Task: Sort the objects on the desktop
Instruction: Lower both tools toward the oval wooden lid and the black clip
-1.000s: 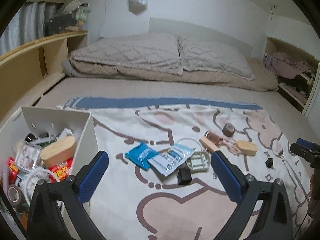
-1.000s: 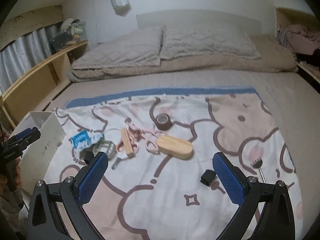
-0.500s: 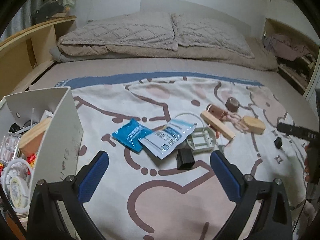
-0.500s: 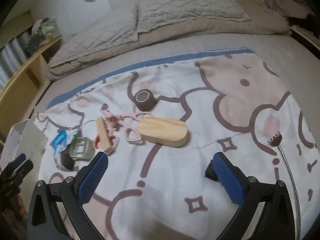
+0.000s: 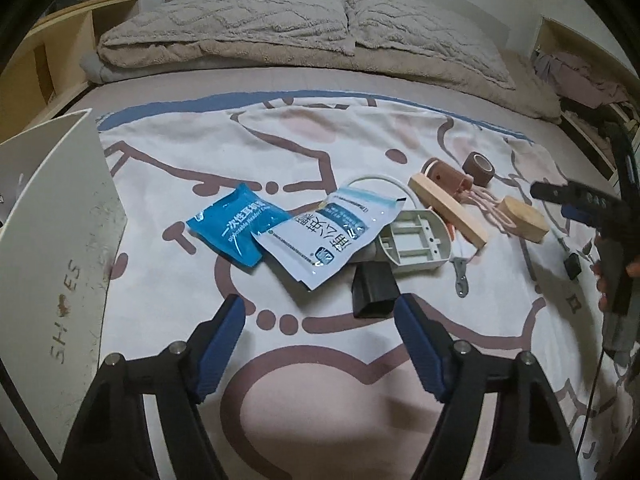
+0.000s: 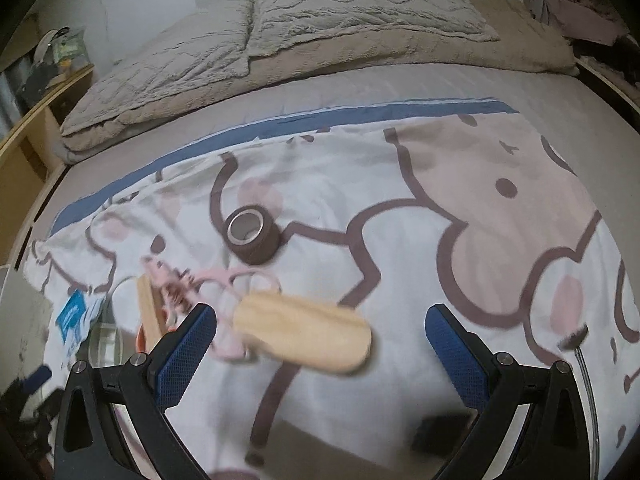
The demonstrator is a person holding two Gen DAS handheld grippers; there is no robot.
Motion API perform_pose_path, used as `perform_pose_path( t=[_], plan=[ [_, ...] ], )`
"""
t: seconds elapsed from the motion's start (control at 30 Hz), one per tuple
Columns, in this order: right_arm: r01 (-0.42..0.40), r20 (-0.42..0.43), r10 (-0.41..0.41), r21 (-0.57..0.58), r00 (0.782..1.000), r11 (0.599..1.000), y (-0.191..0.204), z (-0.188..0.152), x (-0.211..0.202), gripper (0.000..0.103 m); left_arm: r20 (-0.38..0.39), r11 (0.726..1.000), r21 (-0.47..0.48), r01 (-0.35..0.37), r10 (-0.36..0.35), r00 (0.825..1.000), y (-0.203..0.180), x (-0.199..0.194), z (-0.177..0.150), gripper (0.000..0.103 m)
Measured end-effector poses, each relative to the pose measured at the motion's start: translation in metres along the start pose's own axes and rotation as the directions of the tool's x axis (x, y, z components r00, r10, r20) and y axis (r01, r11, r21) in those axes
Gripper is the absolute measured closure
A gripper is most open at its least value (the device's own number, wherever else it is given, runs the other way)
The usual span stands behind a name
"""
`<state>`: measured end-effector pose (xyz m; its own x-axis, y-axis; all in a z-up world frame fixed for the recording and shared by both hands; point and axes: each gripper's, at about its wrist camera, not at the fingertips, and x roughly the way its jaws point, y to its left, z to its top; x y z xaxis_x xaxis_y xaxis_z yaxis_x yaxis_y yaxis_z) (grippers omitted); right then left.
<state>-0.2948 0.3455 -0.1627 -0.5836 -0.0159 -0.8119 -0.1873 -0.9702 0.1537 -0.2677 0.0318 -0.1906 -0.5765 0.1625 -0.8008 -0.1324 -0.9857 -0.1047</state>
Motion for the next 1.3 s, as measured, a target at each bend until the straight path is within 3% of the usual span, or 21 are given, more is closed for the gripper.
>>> perform_pose_path(
  t=[0.13, 0.37, 0.5, 0.87, 0.97, 1.07, 1.23, 1.3],
  plan=[
    [0.019, -0.001, -0.019, 0.006, 1.0, 1.0, 0.001, 0.011, 0.016, 0.0, -0.004, 1.0, -0.003, -0.007, 0.007, 1.0, 0.003, 0.005, 0.001, 0.028],
    [0.075, 0.001, -0.075, -0.066, 0.997, 0.995, 0.009, 0.021, 0.037, 0.0, 0.0, 0.999, 0.006, -0.04, 0.04, 0.999, 0.008, 0.016, 0.005, 0.042],
    [0.097, -0.026, -0.099, -0.071, 0.995, 0.993, 0.005, 0.019, 0.052, 0.0, 0.0, 0.998, 0.013, -0.067, 0.067, 0.998, 0.009, 0.021, 0.007, 0.042],
    [0.04, -0.027, -0.043, -0.127, 0.999, 0.991, 0.009, -0.016, 0.046, 0.0, 0.028, 0.99, 0.084, -0.109, 0.107, 0.994, 0.004, 0.028, 0.009, 0.042],
    [0.103, -0.028, -0.113, -0.236, 0.993, 0.966, 0.021, -0.036, 0.045, 0.0, 0.034, 0.992, 0.079, -0.103, 0.101, 0.994, 0.004, 0.027, 0.011, 0.042],
    [0.099, -0.013, -0.105, -0.237, 0.994, 0.966, 0.021, -0.047, 0.035, 0.0, 0.04, 0.991, 0.082, -0.105, 0.102, 0.994, 0.004, 0.028, 0.012, 0.042],
    [0.071, -0.006, -0.074, -0.219, 0.997, 0.973, 0.013, -0.059, 0.026, 0.0, 0.023, 0.993, 0.085, -0.086, 0.084, 0.996, 0.003, 0.032, 0.013, 0.054],
    [0.075, 0.001, -0.077, -0.225, 0.997, 0.971, 0.014, -0.062, 0.024, 0.0, 0.019, 0.994, 0.089, -0.069, 0.068, 0.998, 0.001, 0.033, 0.013, 0.066]
  ],
)
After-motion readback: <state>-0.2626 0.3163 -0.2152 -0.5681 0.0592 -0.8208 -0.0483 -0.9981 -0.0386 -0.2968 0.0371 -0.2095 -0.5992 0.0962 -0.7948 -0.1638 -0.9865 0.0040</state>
